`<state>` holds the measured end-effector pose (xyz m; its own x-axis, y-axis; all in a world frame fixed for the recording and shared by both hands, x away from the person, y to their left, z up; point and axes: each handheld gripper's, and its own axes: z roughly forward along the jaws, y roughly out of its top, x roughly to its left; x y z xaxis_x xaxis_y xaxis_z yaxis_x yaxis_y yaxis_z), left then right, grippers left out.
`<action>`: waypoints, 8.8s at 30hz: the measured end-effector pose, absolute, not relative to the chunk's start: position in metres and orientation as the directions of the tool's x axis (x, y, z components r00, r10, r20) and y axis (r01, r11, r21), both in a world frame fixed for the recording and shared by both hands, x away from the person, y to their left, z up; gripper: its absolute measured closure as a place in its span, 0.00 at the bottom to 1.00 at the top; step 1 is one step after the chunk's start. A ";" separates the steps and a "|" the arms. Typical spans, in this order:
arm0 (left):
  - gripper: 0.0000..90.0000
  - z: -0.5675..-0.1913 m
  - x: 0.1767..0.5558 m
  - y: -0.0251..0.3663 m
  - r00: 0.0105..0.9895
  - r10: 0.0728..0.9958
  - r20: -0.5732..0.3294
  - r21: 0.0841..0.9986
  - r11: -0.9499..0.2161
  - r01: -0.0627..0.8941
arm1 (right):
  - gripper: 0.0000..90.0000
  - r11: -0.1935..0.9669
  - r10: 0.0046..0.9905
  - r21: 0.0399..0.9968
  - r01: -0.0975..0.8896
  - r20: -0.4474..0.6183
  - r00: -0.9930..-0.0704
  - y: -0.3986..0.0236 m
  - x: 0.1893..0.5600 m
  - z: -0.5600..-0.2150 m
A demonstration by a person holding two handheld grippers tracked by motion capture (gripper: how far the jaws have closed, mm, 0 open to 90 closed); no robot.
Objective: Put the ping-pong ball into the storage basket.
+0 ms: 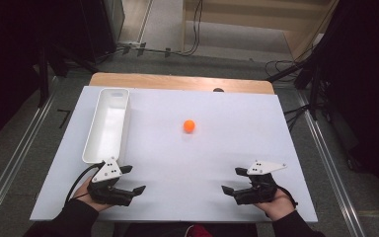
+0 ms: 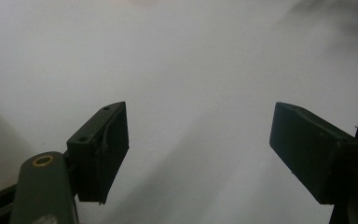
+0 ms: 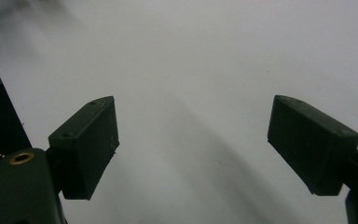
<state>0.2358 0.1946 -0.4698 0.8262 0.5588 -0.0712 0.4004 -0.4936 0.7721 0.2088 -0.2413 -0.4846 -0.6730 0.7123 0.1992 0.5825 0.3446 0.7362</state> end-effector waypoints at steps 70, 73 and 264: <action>0.22 -0.450 0.280 0.101 0.826 0.553 -0.106 0.759 -0.492 0.426 | 0.17 0.344 0.708 0.731 0.589 0.209 -0.674 -0.242 0.208 -0.485; 0.22 -0.450 0.285 0.099 0.823 0.557 -0.114 0.753 -0.492 0.437 | 0.17 0.344 0.709 0.730 0.590 0.210 -0.673 -0.242 0.208 -0.485; 0.55 -0.500 0.422 0.009 0.720 0.694 -0.003 0.712 -0.504 0.488 | 0.17 0.374 0.713 0.712 0.595 0.189 -0.675 -0.239 0.206 -0.490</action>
<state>0.4219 0.0091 -0.5005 0.7203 0.6937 -0.0025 0.4882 -0.5044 0.7122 0.2062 -0.2387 -0.4901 -0.6749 0.7134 0.1888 0.5945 0.3740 0.7118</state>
